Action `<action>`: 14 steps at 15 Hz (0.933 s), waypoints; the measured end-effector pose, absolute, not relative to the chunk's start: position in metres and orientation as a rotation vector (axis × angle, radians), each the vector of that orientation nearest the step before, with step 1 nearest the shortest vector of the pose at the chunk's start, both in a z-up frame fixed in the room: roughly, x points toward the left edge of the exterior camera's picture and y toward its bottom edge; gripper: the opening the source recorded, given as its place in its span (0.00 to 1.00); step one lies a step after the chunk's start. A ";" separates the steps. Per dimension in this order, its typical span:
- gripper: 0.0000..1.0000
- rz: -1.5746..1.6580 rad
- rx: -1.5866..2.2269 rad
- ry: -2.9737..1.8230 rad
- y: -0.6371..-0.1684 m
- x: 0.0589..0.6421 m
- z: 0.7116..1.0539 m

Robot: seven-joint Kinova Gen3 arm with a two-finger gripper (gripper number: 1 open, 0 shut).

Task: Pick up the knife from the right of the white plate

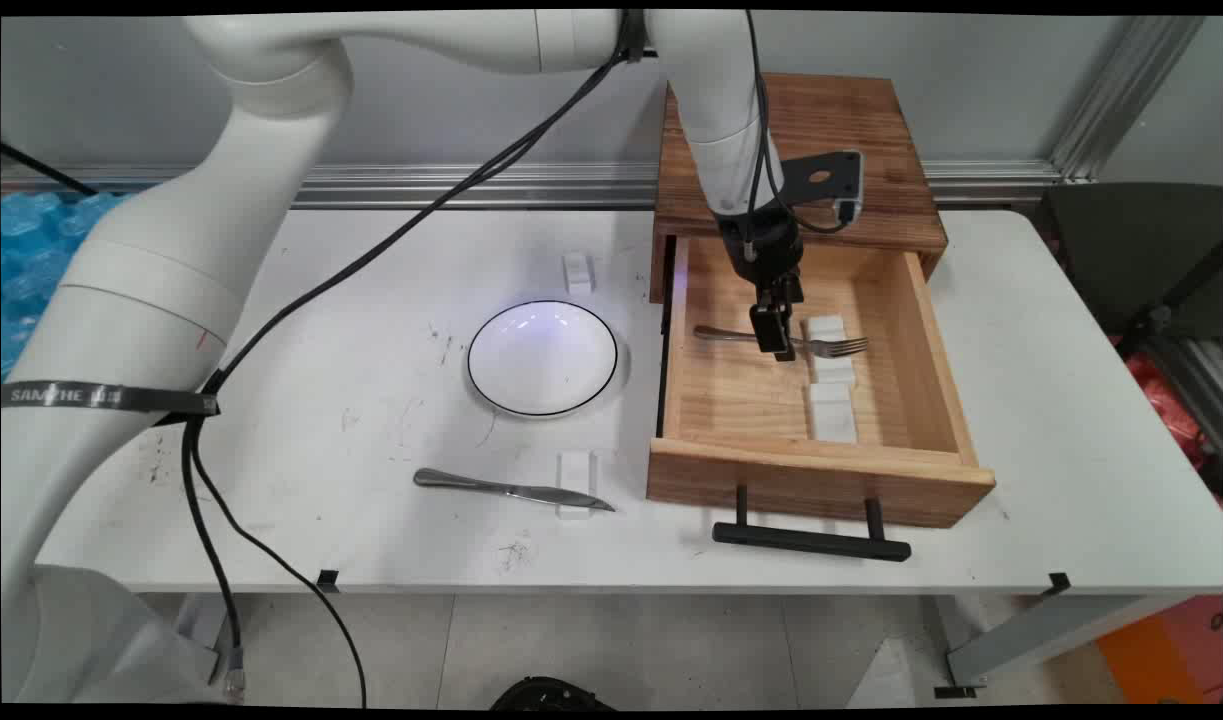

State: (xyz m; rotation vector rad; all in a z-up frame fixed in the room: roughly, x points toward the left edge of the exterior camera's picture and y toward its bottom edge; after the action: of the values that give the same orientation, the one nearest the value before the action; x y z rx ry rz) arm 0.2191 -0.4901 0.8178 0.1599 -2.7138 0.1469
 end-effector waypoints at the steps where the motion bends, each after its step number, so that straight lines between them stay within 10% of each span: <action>1: 1.00 0.147 0.163 -2.711 -0.489 0.220 0.822; 14: 1.00 0.171 0.303 -2.719 -0.407 0.284 0.920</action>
State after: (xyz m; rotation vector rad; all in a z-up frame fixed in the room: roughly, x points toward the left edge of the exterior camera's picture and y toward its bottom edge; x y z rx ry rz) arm 0.2837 -0.4068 0.9200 0.3026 -2.7190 0.1707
